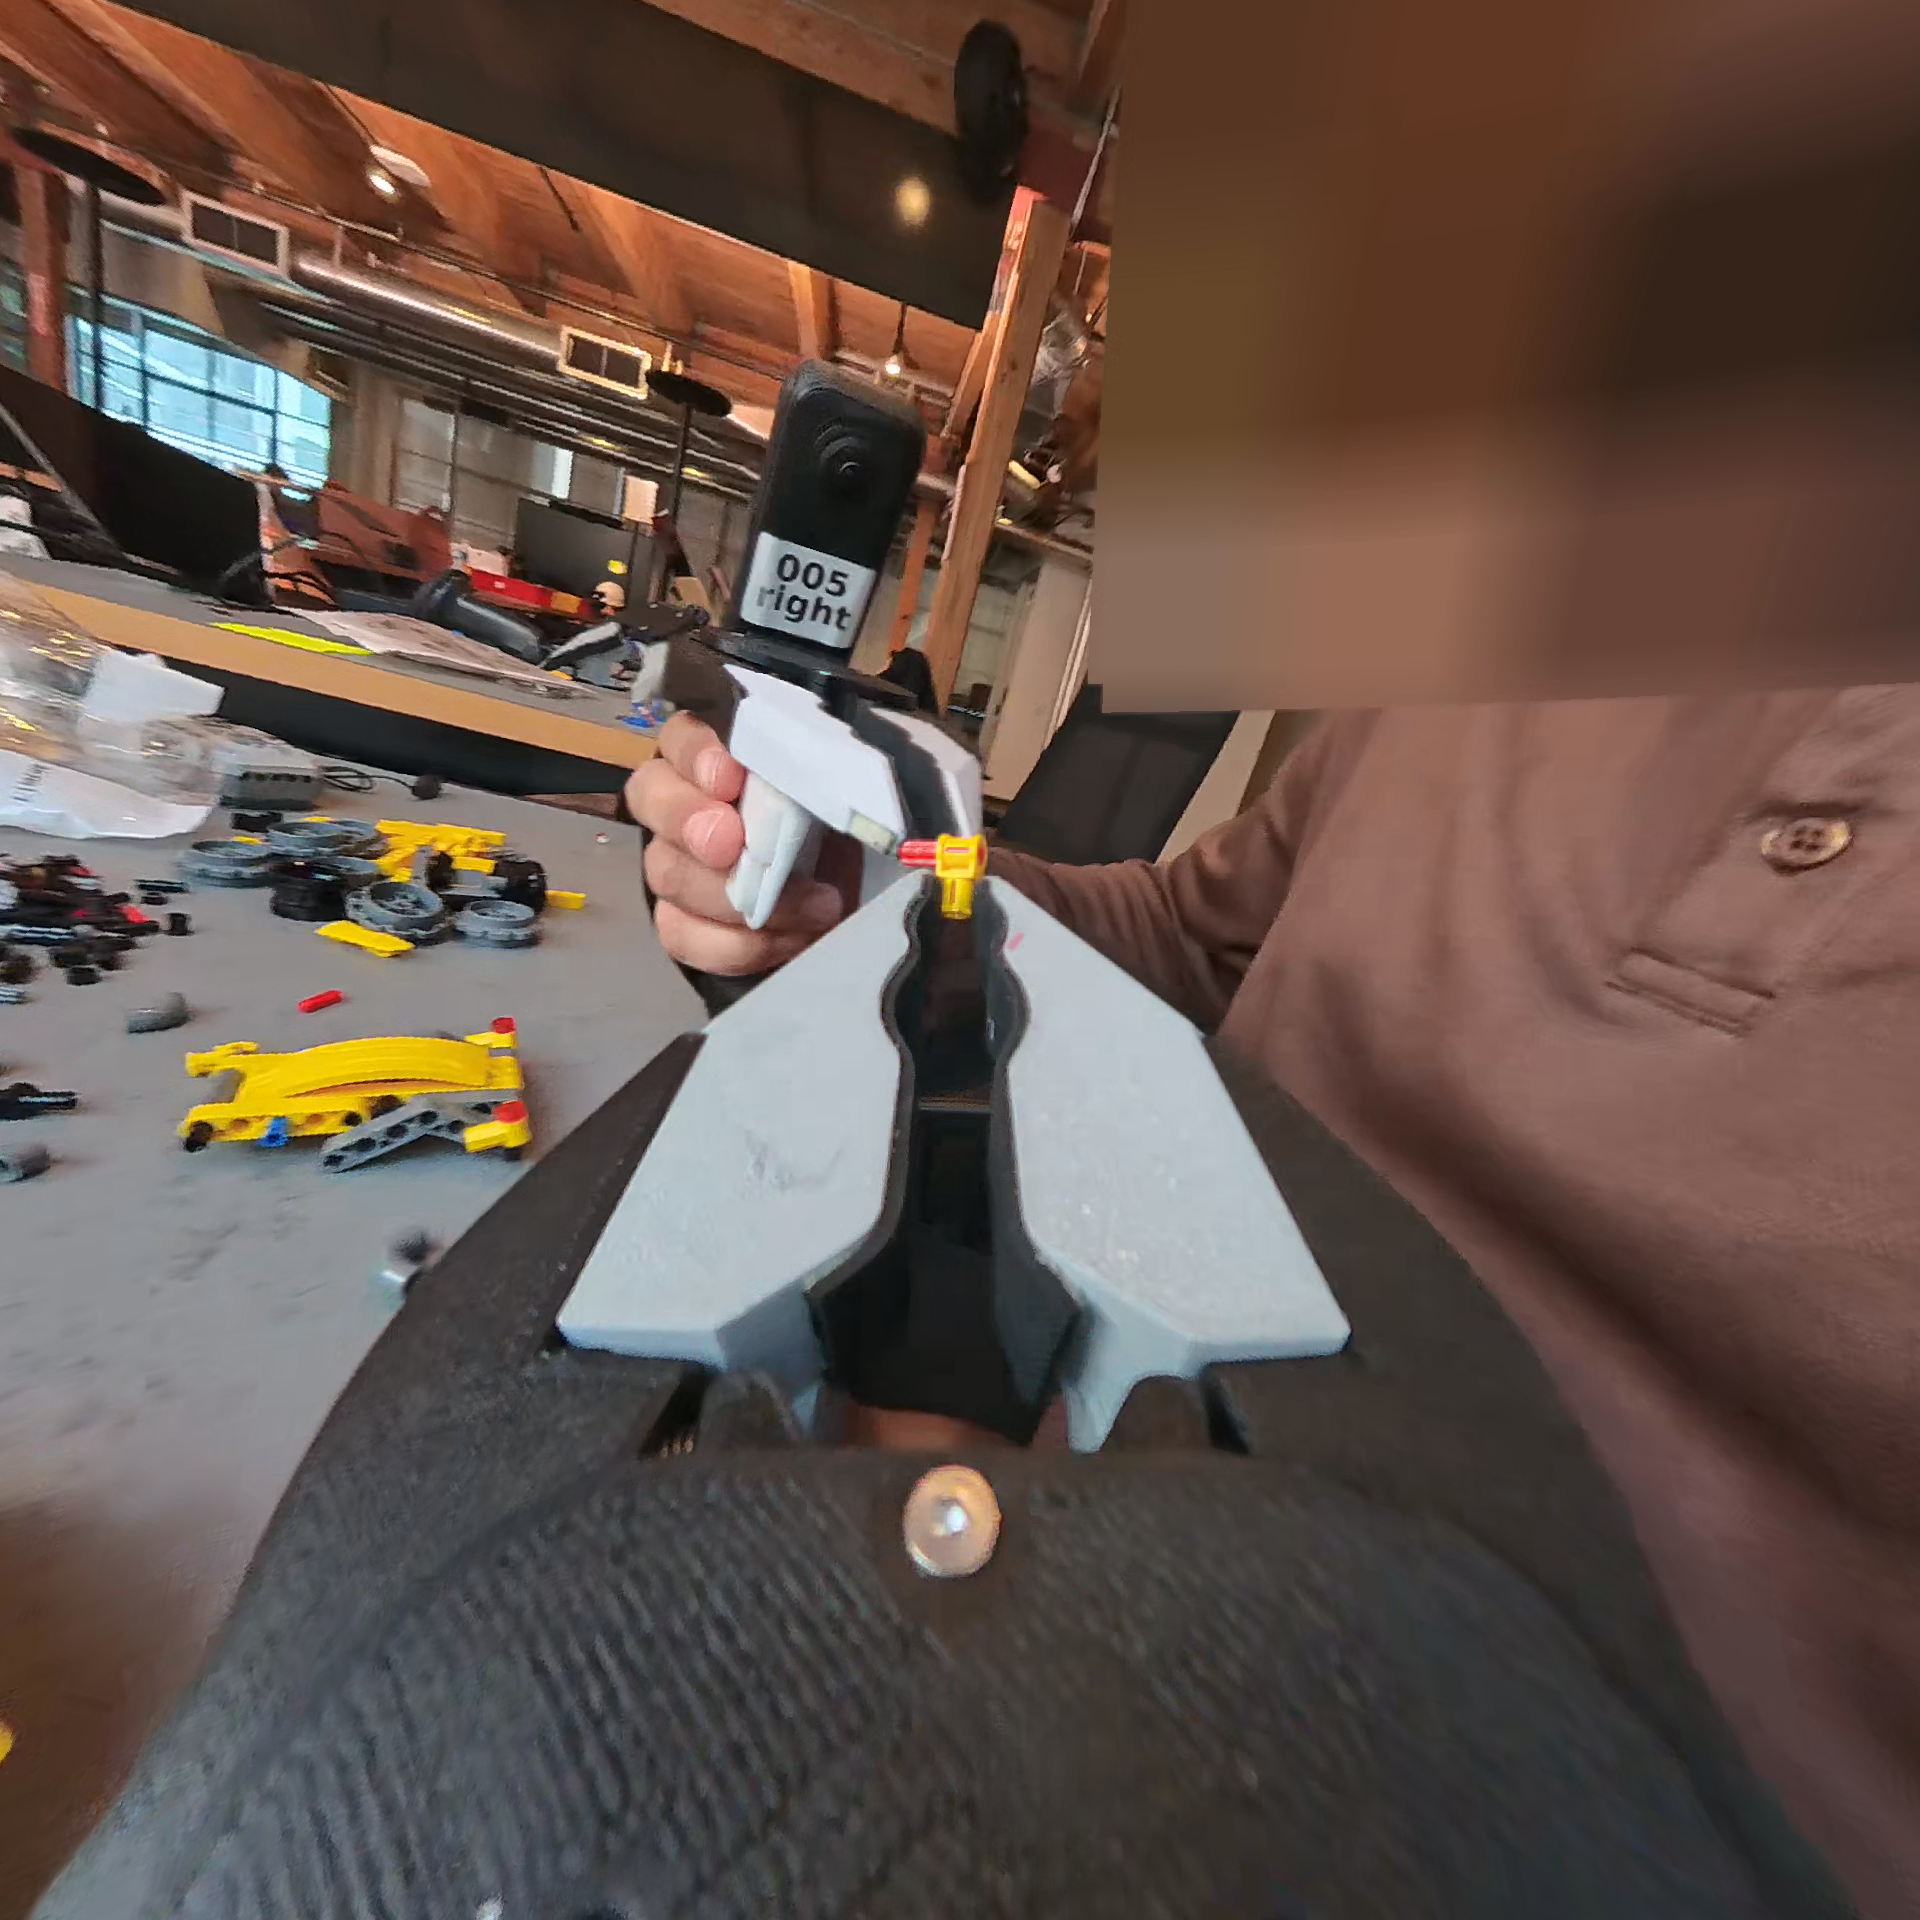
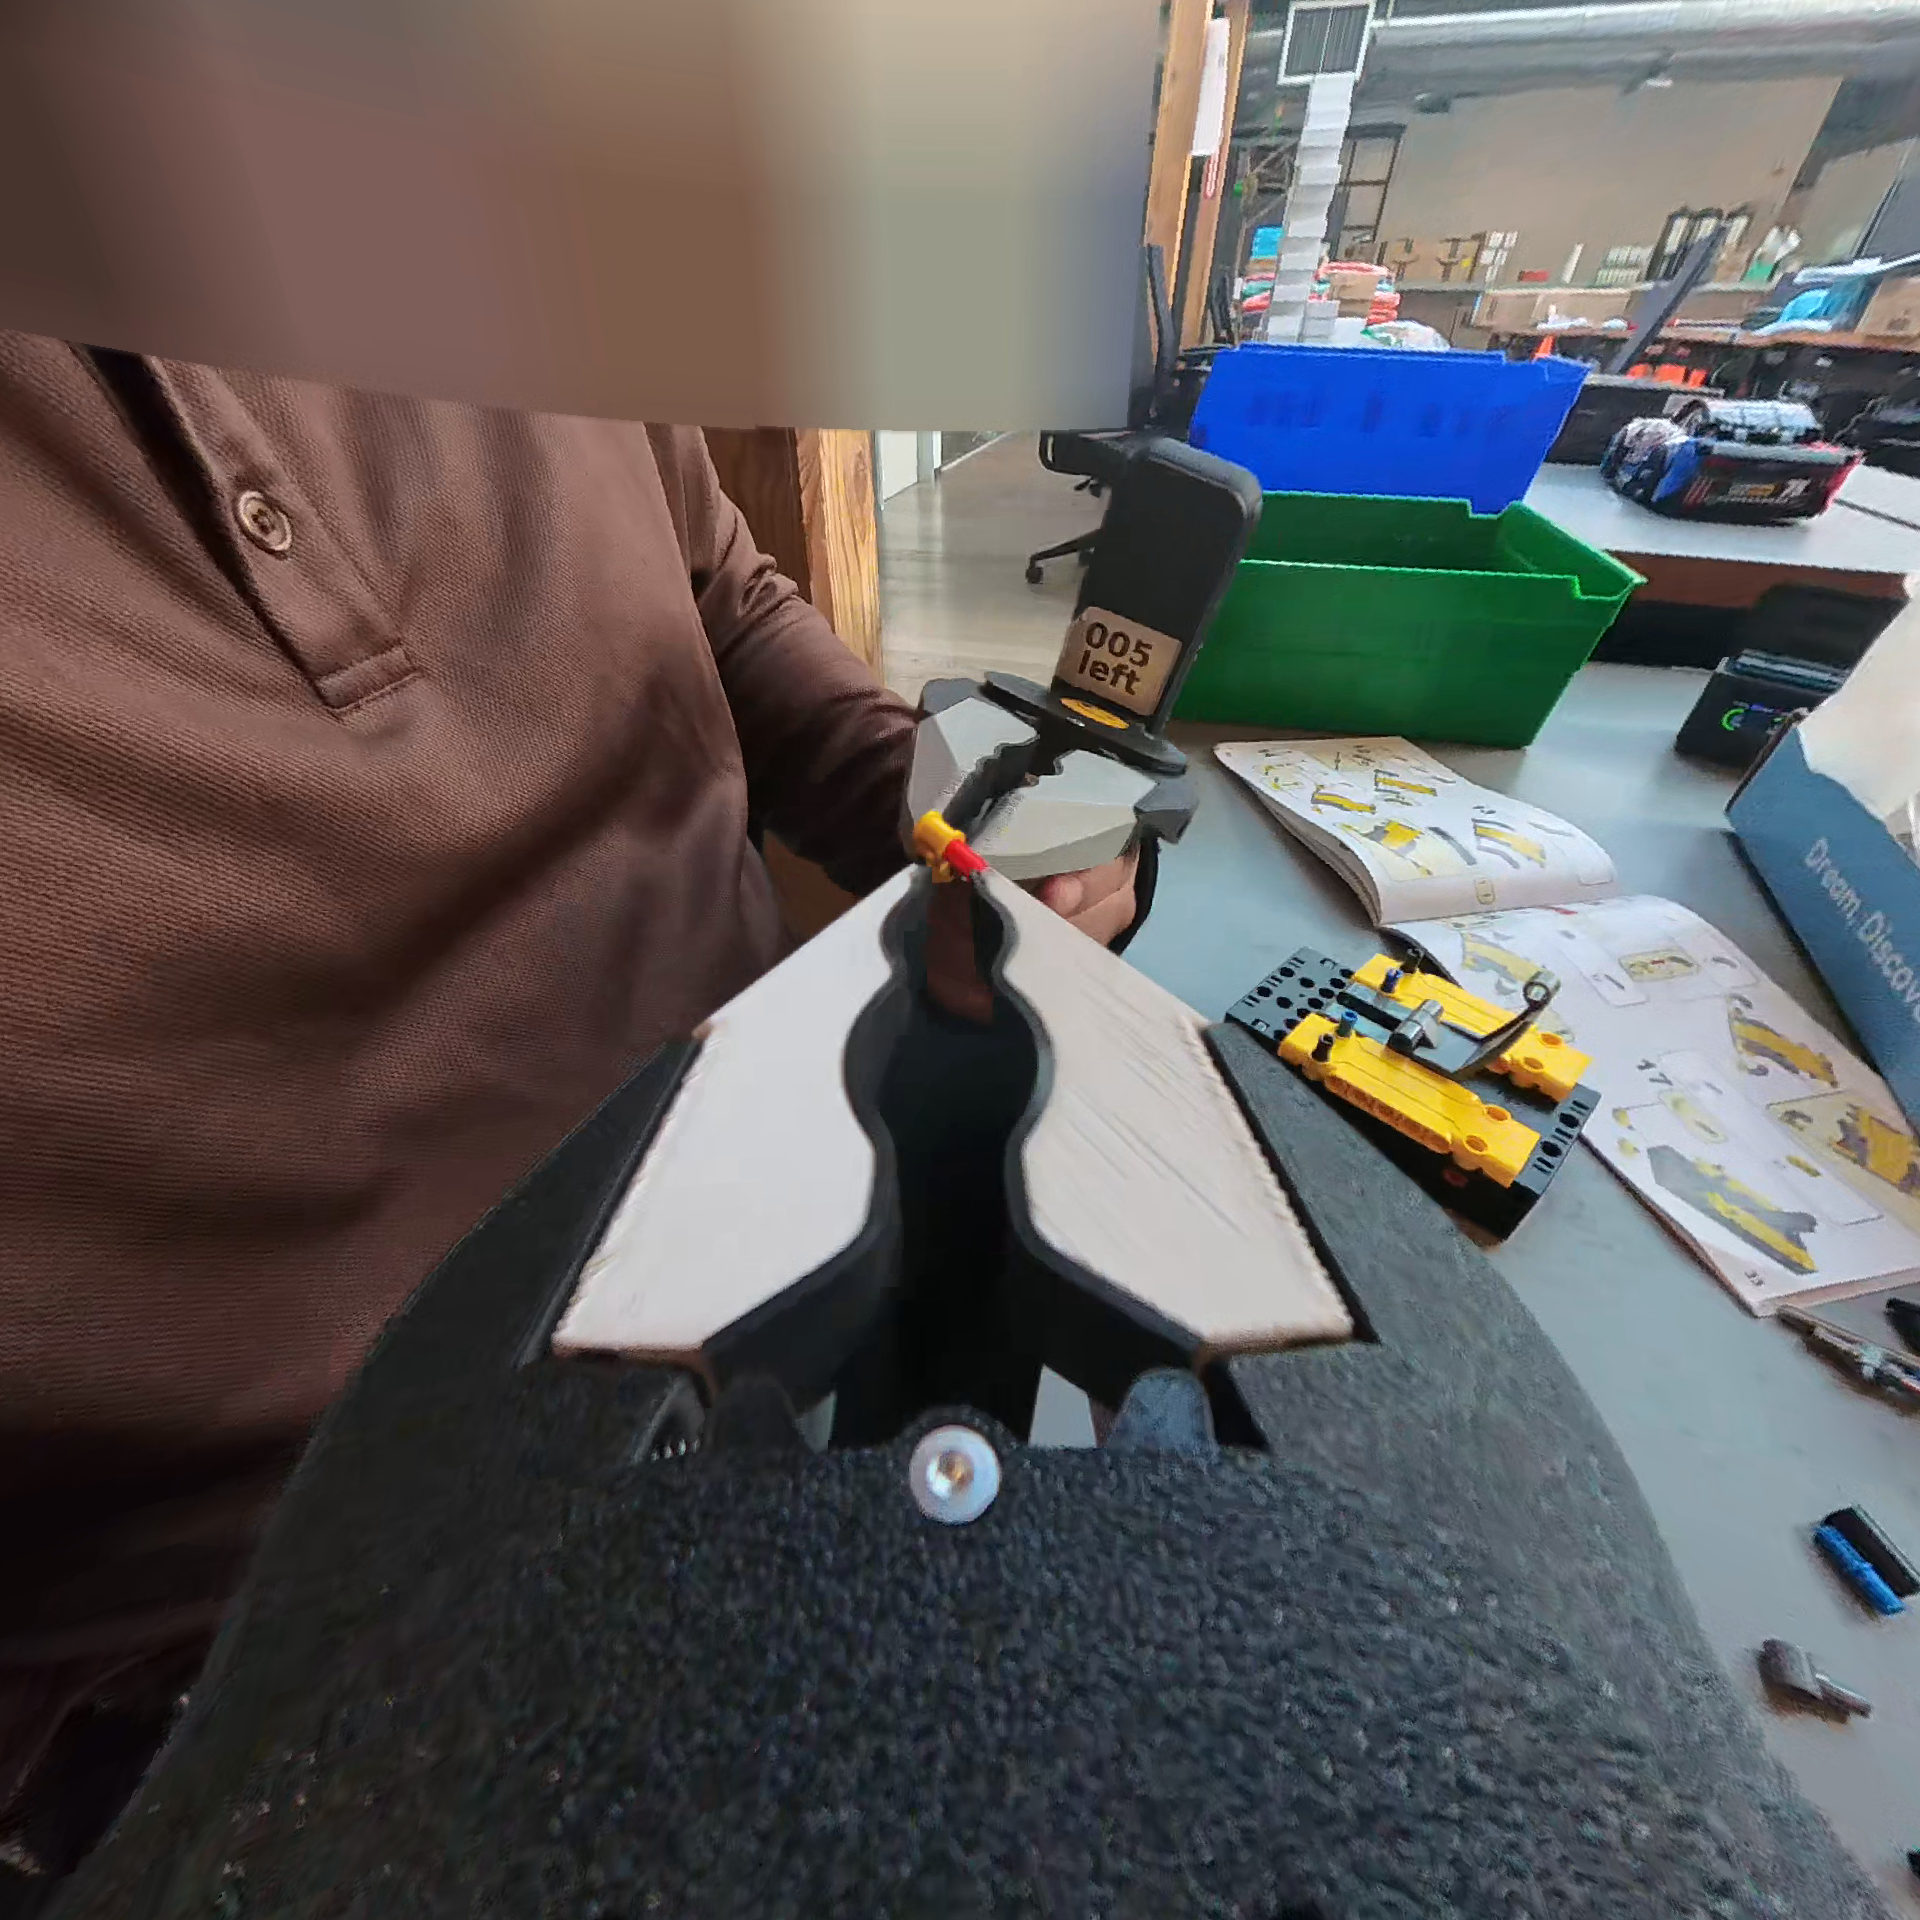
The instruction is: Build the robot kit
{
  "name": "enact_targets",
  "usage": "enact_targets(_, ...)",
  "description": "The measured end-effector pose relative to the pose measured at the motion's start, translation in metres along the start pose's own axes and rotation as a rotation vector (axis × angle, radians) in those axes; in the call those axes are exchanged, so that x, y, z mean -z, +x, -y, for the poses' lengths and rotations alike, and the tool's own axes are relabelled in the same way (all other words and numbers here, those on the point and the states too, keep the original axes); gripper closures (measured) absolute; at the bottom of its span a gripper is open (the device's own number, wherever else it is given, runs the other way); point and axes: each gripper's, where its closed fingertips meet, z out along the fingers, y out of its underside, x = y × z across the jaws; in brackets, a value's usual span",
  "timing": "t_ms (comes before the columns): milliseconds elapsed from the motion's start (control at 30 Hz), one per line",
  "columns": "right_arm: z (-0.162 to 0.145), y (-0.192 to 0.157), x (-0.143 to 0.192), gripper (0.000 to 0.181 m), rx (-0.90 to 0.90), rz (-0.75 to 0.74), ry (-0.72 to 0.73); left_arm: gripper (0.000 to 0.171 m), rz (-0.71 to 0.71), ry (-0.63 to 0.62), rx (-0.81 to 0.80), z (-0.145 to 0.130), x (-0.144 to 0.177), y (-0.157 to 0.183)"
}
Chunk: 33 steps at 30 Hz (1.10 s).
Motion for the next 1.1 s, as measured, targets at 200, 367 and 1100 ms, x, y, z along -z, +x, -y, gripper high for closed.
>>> enact_targets(200, 0.003, -0.005, -0.002, 0.171, 0.022, 0.010, 0.000, 0.168, -0.084, 0.012, 0.076, -0.003, -0.003, 0.013)
enact_targets(367, 0.004, -0.015, -0.004, 0.173, 0.038, 0.052, -0.003, 0.168, -0.112, 0.032, 0.108, -0.003, -0.005, 0.017)
enact_targets(1100, -0.060, 0.042, 0.019, 0.177, -0.089, -0.252, -0.363, 0.162, 0.383, -0.293, -0.069, -0.035, 0.017, -0.059)
